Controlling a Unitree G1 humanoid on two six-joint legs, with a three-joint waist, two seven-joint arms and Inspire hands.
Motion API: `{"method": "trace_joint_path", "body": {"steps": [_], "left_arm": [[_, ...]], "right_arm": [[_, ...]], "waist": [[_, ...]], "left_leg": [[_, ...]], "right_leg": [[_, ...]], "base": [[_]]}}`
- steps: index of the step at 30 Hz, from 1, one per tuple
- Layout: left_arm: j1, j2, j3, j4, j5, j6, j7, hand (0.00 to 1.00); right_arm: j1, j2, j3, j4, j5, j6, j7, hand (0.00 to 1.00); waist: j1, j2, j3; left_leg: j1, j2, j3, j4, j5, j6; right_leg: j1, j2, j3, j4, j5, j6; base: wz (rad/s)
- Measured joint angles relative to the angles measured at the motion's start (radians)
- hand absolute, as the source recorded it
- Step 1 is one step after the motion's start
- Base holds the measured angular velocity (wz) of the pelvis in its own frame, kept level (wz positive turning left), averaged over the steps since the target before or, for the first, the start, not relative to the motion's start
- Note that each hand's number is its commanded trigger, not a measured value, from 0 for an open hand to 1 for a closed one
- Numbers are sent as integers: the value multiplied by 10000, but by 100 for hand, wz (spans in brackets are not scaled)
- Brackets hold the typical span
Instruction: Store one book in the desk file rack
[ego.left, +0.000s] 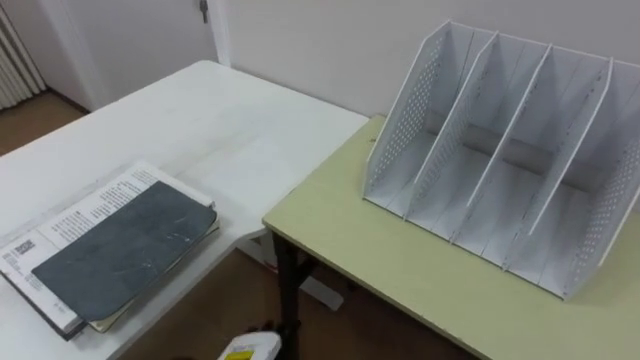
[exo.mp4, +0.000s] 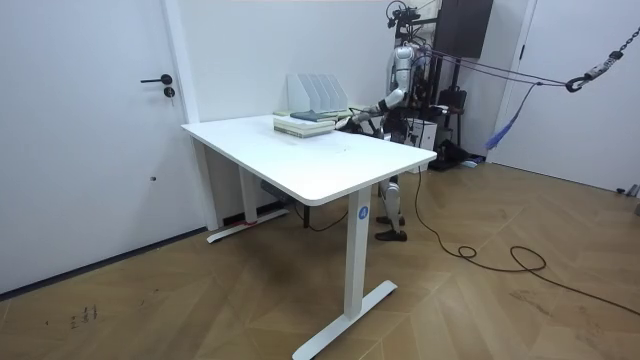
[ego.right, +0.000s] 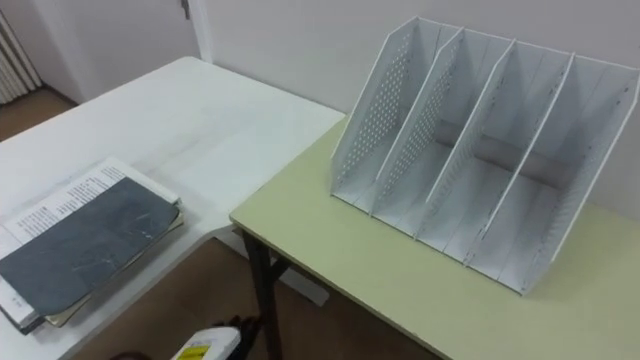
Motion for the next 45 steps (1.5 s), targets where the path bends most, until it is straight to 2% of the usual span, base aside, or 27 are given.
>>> {"method": "trace_joint_path", "body": {"steps": [2, 6, 11, 14, 16, 22, 26, 29, 32, 34, 37, 45], "left_arm": [[-9, 148, -50, -939, -6, -143, 298, 0], [-17, 393, -24, -1678, 281, -238, 646, 0], [-15, 910, 28, -2994, 651, -302, 1134, 0], [-12, 934, 120, -3639, 651, -346, 1617, 0], [-10, 908, 229, -3723, 674, -444, 1865, 0], [79, 921, 824, -3722, 1109, -392, 2339, 0], [87, 953, 1036, -3729, 1940, -339, 2393, 0], [103, 975, 1310, -3729, 1925, -314, 2426, 0], [199, 976, 1526, -3727, 1929, -297, 2554, 0], [318, 976, 1675, -3720, 1929, -289, 2599, 0], [490, 978, 1737, -3715, 1920, -199, 2609, 0], [987, 935, 2037, -3659, 1928, 111, 2619, 0]], "right_arm": [[-17, -5, 107, 12, 12, 0, -5, 0], [-23, -22, 200, 25, 15, -2, -56, 0], [-4, -23, 196, 75, 28, -13, -111, 0], [120, -3, 187, 3, 44, -23, -195, 0], [171, 11, 130, 6, 152, -21, -212, 0], [392, 45, 55, 14, 611, -13, -372, 0], [506, 24, -124, 32, 573, -2, -419, 0], [509, -4, -124, 52, 572, 0, -410, 0], [528, -25, -122, 53, 572, 0, -390, 0], [543, -57, -125, 53, 576, 4, -369, 0], [538, -177, -103, 49, 576, 23, -273, 0], [542, -252, -122, -5, 502, 228, -287, 0]], "waist": [[-9, -16, 10], [0, -25, 16], [27, -67, 13], [19, -66, -14], [59, -69, -53], [95, -9, -108], [327, 92, -159], [345, 173, -184], [428, 194, -166], [470, 192, -114], [553, 259, -82], [622, 322, -84]], "left_leg": [[3, 2, 7, -69, 20, 4], [2, 2, -47, -65, 21, 3], [-10, -30, -159, -68, 61, 5], [-30, -36, -174, -59, 69, 11], [-29, -35, -173, -64, 69, 11], [3, -34, -280, -65, 67, 8], [8, -35, -310, -58, 66, 6], [42, -36, -311, -27, 68, 4], [62, -39, -309, 23, 69, 4], [116, -29, -311, 18, 69, 4], [107, -23, -374, -12, 68, 5], [-11, -61, -430, -43, 85, -19]], "right_leg": [[-5, -1, -10, 6, 0, 0], [10, 3, -25, -1, 0, 0], [25, -14, -66, -9, 3, -1], [29, -22, -101, -9, 9, 4], [66, -16, -130, -11, 9, 5], [145, -6, -189, -25, 11, 1], [135, -1, -186, -26, 18, -10], [148, -7, -245, -27, 19, -12], [166, -15, -247, -30, 19, -12], [179, -17, -249, -32, 19, -12], [185, -29, -297, -18, 20, -10], [165, -6, -353, -40, 23, -18]], "base": [[2], [1], [5], [0], [0], [4], [0], [0], [0], [0], [4], [1]]}}
